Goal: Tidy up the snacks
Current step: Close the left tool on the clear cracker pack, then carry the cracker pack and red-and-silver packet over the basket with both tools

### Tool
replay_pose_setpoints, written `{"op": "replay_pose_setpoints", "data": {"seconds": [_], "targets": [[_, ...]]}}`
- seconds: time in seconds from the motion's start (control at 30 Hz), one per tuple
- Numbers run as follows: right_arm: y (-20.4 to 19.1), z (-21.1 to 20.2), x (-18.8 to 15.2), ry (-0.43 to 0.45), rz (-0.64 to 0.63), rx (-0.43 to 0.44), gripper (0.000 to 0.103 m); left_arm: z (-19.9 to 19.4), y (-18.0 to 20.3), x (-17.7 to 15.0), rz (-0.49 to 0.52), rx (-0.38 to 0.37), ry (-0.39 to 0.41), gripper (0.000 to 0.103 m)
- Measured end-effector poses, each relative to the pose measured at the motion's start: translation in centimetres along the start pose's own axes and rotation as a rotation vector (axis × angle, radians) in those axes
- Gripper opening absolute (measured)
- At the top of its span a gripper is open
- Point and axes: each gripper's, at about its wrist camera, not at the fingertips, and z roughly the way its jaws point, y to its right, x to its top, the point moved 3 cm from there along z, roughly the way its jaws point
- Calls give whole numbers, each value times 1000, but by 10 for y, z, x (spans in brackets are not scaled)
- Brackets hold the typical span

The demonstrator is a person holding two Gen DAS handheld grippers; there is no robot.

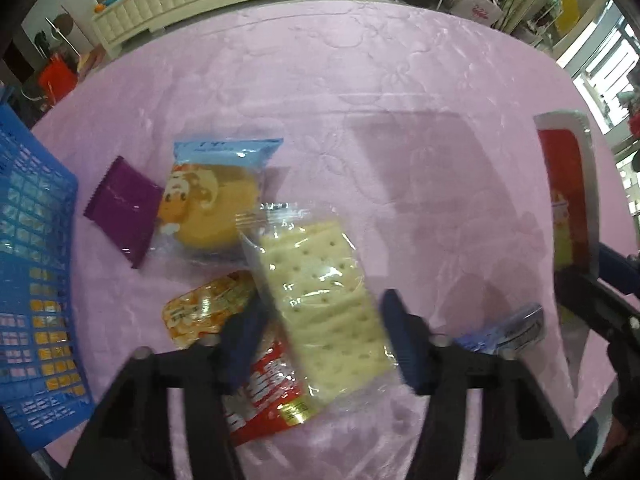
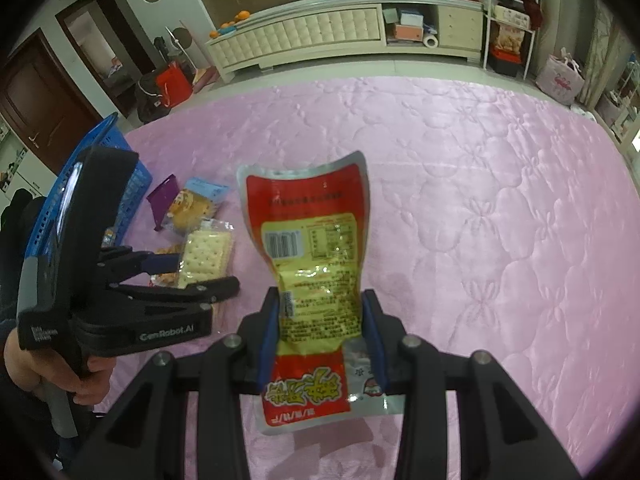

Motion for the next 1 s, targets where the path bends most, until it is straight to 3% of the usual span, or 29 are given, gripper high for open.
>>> {"op": "replay_pose_setpoints", "data": {"seconds": [0.1,0.6,1.0], "targets": [[-6,-3,-2,-3,-4,0,43,-7,2,-6,4,-67,-7,45],[-60,-39,-1,29,-53,-18,43,-106,-31,-52,51,-132,158,43],[-152,-91,32,135,-171,-15,44,-200,-126,-74,13,-94,338,43]]}}
